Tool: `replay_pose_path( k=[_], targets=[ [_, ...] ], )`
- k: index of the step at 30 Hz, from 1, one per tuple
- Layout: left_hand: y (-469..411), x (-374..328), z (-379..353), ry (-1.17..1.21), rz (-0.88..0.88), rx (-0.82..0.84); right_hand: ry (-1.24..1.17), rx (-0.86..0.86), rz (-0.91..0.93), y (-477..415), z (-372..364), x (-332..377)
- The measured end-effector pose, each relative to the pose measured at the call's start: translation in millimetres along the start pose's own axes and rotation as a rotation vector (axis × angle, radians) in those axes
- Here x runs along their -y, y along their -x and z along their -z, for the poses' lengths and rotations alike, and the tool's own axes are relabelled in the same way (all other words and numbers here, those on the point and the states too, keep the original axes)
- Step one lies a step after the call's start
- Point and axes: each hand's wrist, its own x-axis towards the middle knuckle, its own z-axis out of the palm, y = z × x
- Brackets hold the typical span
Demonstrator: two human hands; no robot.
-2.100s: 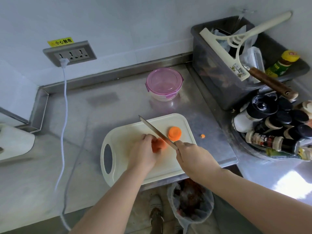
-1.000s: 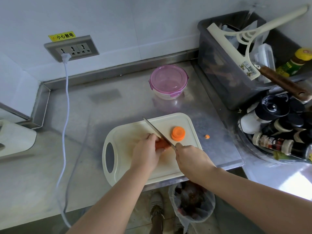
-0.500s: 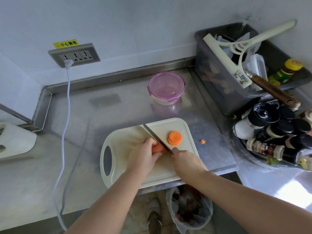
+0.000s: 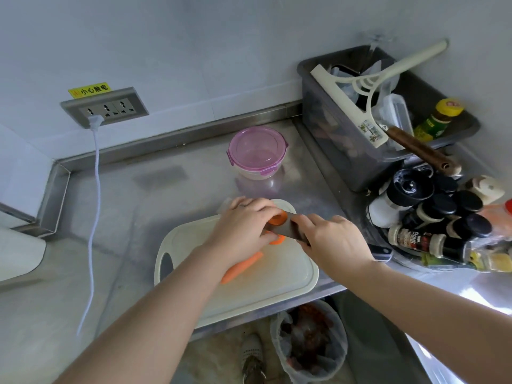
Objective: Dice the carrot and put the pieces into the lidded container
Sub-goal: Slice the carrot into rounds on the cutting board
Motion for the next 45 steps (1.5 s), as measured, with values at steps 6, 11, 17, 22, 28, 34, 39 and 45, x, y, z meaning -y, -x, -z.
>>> replay_pose_path(
  k=[6,11,17,22,28,34,39,45],
  targets=[
    [-11,6,-1,0.013,-0.039,-0.019,0.048,0.045,-0.023,-3,-8,-9],
    [-12,6,-6,0.004,-0.094,-0.085,0.007,0.151,-0.005,-3,-2,-10],
    [-14,5,-10,0.011,-0.067,-0.053,0.083,0.139,-0.026,-8,-5,-9],
    [-15,1,-9,0.003,-0.087,-0.073,0.103,0.14,-0.033,-8,-7,-9],
    [-15,4,-13,-0.008,-0.113,-0.038,0.071,0.144,-0.04,-4,-4,-6],
    [-16,8,-12,-0.021,-0.175,-0.079,0.073,0.217,-0.017,-6,-7,-8],
    [-11,16,-7,-0.004,-0.164,-0.336,-0.113,0.306,-0.162,-8,7,-21],
    [-12,13,-32,0.031,0.067,-0.226,-0.465,0.455,-0.47,-6,7,-37]
  ],
)
